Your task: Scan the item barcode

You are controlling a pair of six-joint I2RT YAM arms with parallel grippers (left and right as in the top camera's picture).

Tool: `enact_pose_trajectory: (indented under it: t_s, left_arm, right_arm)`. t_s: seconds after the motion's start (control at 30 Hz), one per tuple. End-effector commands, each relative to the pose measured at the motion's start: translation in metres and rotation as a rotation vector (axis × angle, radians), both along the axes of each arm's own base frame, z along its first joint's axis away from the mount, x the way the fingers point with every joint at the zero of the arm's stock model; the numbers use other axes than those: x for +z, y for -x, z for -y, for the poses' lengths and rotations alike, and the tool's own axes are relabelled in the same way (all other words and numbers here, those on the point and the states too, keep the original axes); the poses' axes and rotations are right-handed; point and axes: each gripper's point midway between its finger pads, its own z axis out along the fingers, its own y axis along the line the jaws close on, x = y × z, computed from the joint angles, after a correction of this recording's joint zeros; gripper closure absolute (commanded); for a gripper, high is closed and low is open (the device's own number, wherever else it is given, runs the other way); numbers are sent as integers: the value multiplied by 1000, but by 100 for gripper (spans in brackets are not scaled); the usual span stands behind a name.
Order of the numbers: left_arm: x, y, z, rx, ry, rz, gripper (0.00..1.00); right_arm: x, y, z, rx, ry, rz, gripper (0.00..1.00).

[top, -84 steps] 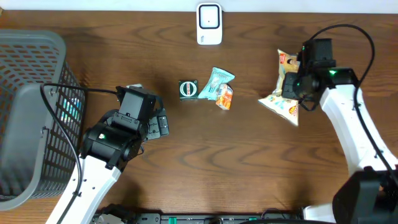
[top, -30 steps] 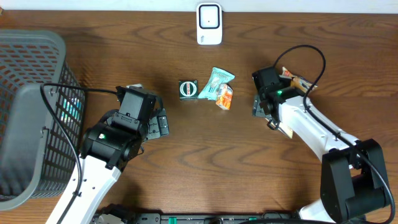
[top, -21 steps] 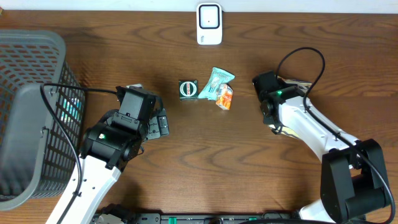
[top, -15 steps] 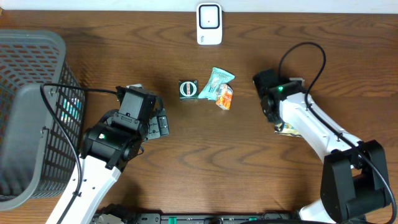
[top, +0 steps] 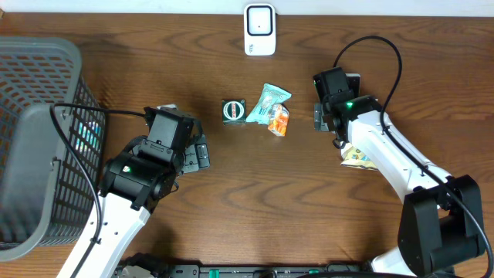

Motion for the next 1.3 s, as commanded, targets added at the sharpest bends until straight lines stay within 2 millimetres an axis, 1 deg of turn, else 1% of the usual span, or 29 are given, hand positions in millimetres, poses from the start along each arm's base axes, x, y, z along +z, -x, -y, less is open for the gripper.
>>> enact_pose_trajectory:
  t_s: [0.0,0.17,0.3,0.33,0.37,0.43,0.47,0.57,0.6,0.63,0.7,0.73,0.83,0.97,1.03,1.13,1.17,1.27]
  left_arm:
    - [1,-1,-3,10,-15,4,2]
    - [1,-1,-3,10,-15,4,2]
    - [1,-1,-3,10,-15,4,2]
    - [1,-1,-3,10,-15,4,2]
    - [1,-1,-3,10,-15,4,2]
    - [1,-1,-3,10,-15,4,2]
    - [1,-1,-3,10,-15,4,2]
    - [1,-1,-3,10,-15,4,2]
    - [1,-1,-3,10,-15,4,2]
    - [1,-1,-3,10,-15,4,2]
    - [1,-1,-3,10,-15,4,2]
    - [1,-1,-3,10,-15,4,3]
    - [1,-1,-3,10,-15,4,2]
    - [1,-1,-3,10,-15,4,2]
    - [1,-1,-3,10,-15,4,2]
    - [1,-1,-3,10,-15,4,2]
    - [1,-1,-3,10,-15,4,2]
    - [1,-1,-3,9,-15,4,3]
  right_arm:
    - [-17,2,4,21,33,-63,1]
    - [-44,8,13,9,105,-143,1]
    - [-63,18,27,-18,198,-215,1]
    - [-68,20,29,-18,216,-234,1]
    - [-73,22,31,-18,227,-250,5]
    - [-82,25,32,-17,238,-276,22]
    - [-87,26,32,-15,242,-291,32]
    - [-93,29,33,-14,249,-310,59]
    - [-94,29,33,-13,246,-314,70]
    - [-94,30,32,-12,242,-317,74]
    - [-94,30,28,-7,218,-321,95]
    - [-94,30,27,-5,206,-326,99]
    - [-85,28,23,-3,187,-327,99]
    - [-61,17,10,30,125,-314,99]
    - [-47,9,-2,75,63,-298,99]
    - [-23,-3,-30,185,-63,-259,99]
    - [-9,-8,-43,226,-130,-225,99]
    - [14,-13,-62,283,-246,-172,99]
